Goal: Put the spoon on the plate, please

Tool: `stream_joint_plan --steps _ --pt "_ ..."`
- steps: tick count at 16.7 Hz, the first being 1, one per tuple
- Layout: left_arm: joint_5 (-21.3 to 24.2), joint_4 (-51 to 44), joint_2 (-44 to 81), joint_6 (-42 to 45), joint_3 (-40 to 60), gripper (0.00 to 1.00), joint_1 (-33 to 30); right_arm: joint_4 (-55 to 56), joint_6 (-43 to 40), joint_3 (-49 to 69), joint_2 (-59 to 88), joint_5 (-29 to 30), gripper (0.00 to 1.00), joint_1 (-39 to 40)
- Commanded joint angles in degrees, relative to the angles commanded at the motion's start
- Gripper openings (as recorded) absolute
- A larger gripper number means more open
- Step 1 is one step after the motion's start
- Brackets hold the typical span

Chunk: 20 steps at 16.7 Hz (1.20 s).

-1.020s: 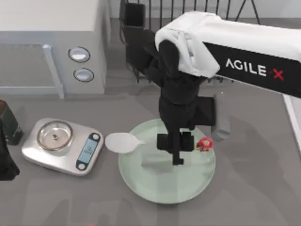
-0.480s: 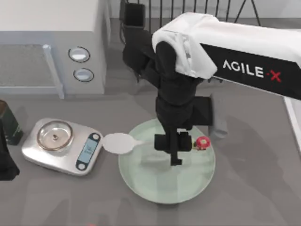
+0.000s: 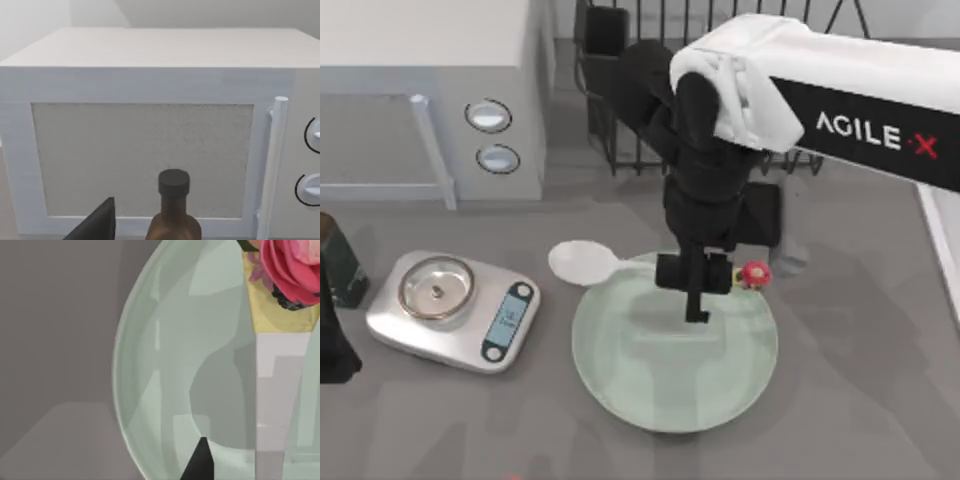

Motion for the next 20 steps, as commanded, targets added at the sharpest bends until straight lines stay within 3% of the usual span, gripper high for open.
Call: stream_joint_plan --steps 20 --pt "0.00 0.00 0.00 0.00 0.00 1.00 0.00 2.74 -1.04 -5.05 3.66 -2.91 0.00 3.60"
